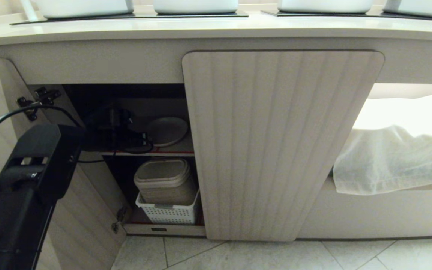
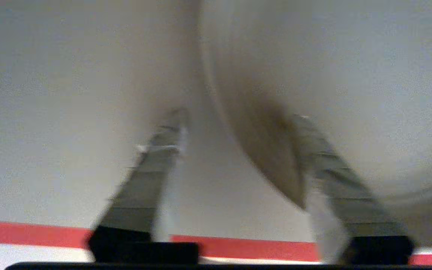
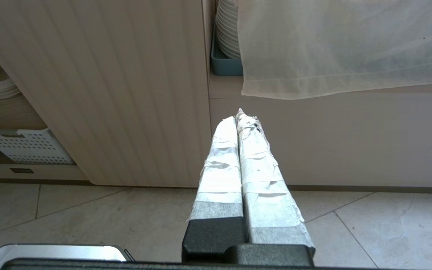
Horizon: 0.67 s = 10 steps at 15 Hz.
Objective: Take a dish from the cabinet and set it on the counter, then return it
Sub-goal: Take the plate from the cabinet
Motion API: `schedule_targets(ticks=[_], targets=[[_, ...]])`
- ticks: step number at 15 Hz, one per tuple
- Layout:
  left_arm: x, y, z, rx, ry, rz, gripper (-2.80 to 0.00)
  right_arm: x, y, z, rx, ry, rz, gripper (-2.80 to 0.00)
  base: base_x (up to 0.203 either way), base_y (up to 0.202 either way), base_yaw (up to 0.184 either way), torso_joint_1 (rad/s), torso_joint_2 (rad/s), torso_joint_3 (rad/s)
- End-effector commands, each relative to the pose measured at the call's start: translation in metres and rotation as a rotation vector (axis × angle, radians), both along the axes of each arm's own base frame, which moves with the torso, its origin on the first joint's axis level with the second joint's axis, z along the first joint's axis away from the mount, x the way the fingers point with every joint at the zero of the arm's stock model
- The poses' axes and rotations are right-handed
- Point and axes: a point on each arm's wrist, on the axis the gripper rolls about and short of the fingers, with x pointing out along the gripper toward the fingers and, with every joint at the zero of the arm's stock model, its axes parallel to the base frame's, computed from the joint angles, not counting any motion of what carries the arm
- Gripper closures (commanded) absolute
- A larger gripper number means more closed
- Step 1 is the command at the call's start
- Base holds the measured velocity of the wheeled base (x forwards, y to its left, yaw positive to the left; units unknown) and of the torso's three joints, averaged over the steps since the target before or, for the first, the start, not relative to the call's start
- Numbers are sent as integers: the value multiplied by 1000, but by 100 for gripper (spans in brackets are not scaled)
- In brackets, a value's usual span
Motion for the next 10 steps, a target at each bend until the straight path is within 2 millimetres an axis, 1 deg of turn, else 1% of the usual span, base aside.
schedule_targets(ticks=[1,10], targets=[[1,1,-1,-1,-9,1,0,0,0,0,0,2,0,0,0,0,0,0,0,0],[2,1,1,1,-26,2,0,0,0,0,0,1,0,0,0,0,0,0,0,0]])
